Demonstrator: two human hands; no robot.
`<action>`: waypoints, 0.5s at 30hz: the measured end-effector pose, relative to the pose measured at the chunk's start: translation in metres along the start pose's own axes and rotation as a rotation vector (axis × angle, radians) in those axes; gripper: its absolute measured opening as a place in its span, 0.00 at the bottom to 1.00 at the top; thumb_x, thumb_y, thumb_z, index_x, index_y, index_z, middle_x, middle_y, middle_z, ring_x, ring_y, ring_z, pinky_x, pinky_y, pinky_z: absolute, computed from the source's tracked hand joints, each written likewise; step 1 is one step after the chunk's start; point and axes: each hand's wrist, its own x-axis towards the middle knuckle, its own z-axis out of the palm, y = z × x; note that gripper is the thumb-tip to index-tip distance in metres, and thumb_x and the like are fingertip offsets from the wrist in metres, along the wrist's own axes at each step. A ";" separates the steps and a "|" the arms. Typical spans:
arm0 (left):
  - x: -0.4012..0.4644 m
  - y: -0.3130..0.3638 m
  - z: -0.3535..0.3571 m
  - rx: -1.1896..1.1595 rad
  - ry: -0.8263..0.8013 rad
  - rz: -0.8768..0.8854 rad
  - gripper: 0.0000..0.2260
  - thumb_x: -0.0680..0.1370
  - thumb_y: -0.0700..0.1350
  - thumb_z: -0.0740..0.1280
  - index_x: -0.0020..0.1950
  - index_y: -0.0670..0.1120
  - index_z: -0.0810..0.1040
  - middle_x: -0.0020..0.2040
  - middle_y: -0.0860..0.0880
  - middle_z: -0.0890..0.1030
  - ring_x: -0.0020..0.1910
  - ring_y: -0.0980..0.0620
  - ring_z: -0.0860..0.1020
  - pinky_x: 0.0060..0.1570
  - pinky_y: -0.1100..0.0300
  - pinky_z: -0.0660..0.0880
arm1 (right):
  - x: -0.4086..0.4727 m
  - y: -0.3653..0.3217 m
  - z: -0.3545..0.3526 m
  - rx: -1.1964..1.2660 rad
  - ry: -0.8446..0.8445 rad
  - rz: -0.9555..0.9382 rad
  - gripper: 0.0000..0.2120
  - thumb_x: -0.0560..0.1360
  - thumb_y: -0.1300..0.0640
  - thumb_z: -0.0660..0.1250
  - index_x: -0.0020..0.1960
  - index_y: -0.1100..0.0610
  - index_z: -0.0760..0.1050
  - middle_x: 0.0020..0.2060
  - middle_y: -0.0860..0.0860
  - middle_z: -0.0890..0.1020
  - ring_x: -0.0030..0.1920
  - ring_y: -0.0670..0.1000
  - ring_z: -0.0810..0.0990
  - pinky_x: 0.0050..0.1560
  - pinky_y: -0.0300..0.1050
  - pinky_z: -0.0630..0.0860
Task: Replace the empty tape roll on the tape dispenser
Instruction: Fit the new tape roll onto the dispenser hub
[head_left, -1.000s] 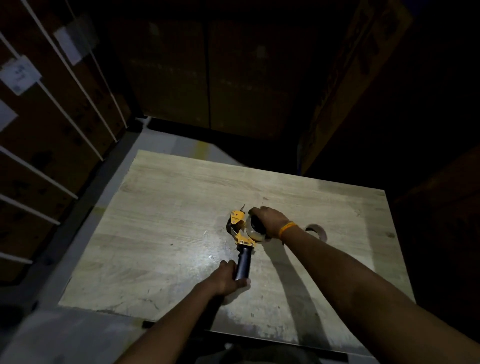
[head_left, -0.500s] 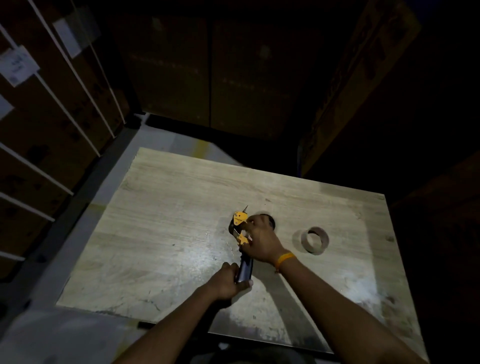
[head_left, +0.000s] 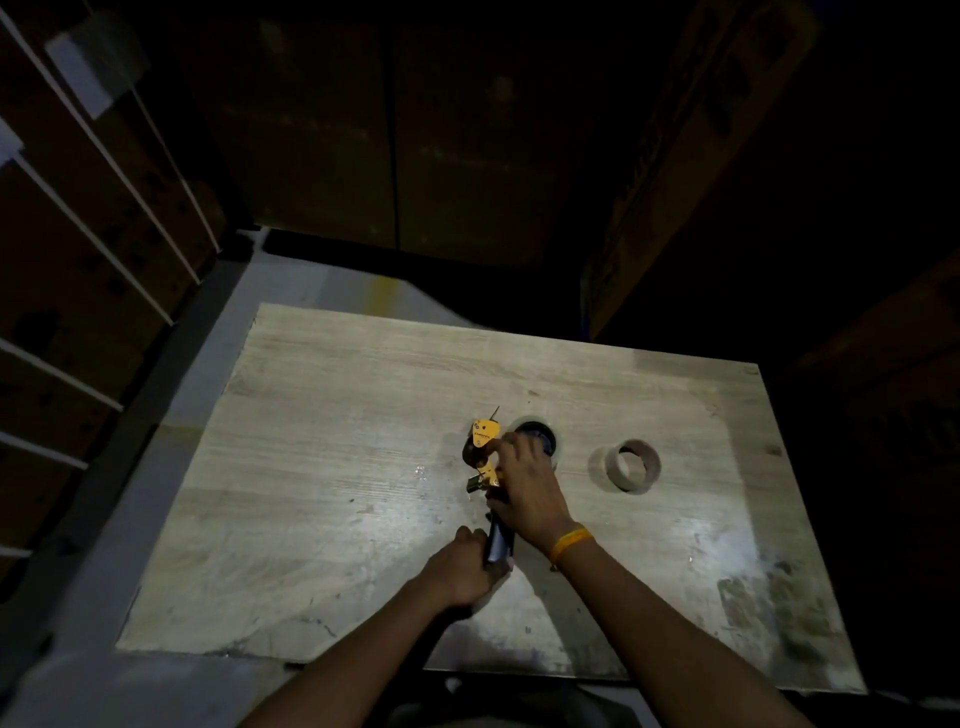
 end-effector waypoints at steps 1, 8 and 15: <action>-0.002 -0.003 -0.004 -0.002 0.011 -0.007 0.24 0.77 0.67 0.60 0.60 0.48 0.74 0.56 0.45 0.75 0.52 0.46 0.77 0.52 0.52 0.75 | -0.005 0.002 0.001 0.046 0.011 0.078 0.31 0.64 0.51 0.77 0.63 0.55 0.71 0.59 0.55 0.73 0.58 0.57 0.69 0.56 0.52 0.73; 0.005 -0.014 -0.051 -0.048 0.496 0.057 0.07 0.78 0.52 0.62 0.44 0.51 0.74 0.41 0.53 0.80 0.41 0.51 0.78 0.40 0.54 0.76 | -0.048 0.006 0.032 0.307 -0.083 0.529 0.31 0.64 0.34 0.75 0.50 0.56 0.66 0.48 0.53 0.68 0.49 0.53 0.67 0.43 0.44 0.65; 0.039 0.018 -0.094 0.109 0.562 0.102 0.09 0.76 0.52 0.66 0.47 0.50 0.84 0.43 0.48 0.86 0.43 0.45 0.84 0.36 0.56 0.77 | -0.053 -0.011 0.044 0.532 -0.291 0.656 0.32 0.67 0.42 0.81 0.56 0.62 0.73 0.46 0.52 0.78 0.45 0.51 0.78 0.32 0.34 0.67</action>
